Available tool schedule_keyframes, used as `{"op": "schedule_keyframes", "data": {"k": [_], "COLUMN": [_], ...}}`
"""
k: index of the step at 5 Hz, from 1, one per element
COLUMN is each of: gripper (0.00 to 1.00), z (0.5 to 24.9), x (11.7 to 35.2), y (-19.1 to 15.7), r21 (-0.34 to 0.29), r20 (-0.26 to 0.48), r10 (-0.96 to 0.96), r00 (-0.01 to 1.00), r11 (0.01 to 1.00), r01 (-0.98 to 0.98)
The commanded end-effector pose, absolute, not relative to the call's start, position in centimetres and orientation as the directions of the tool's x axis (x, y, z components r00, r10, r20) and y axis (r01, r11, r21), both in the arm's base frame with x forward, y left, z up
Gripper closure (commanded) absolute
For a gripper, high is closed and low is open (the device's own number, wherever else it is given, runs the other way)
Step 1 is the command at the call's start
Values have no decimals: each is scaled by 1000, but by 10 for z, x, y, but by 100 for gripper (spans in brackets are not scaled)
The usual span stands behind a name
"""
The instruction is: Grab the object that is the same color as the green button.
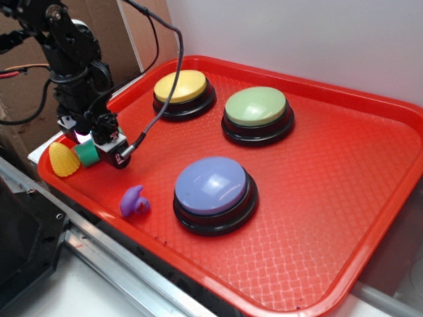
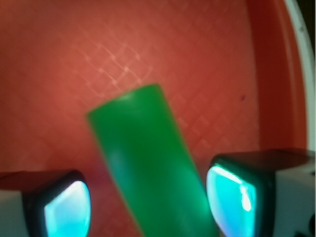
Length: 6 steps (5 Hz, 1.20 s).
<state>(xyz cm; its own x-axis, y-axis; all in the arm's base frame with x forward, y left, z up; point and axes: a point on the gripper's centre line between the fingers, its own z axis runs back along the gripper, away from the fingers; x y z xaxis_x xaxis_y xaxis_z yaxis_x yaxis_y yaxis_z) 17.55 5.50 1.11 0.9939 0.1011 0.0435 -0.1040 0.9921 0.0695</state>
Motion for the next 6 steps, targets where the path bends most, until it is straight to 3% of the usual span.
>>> {"op": "schedule_keyframes", "data": {"k": [1,2,3,4,5,6], "gripper": [100,100,100,100,100,100], "z": [14,25,61,104,154,187], "x": [188,195,201,206,202,202], "y": [61,62,50,33,17,5], "r21": [85,103,104,105,-42,-134], "r20": [94,31,-21,-26,27,52], "r10": [124,119,106,157,171,146], "r00": [988,992,994,987,985,988], "r11": [988,987,989,983,985,981], "r01": [-132,-122,-103,-153,-169,-138]}}
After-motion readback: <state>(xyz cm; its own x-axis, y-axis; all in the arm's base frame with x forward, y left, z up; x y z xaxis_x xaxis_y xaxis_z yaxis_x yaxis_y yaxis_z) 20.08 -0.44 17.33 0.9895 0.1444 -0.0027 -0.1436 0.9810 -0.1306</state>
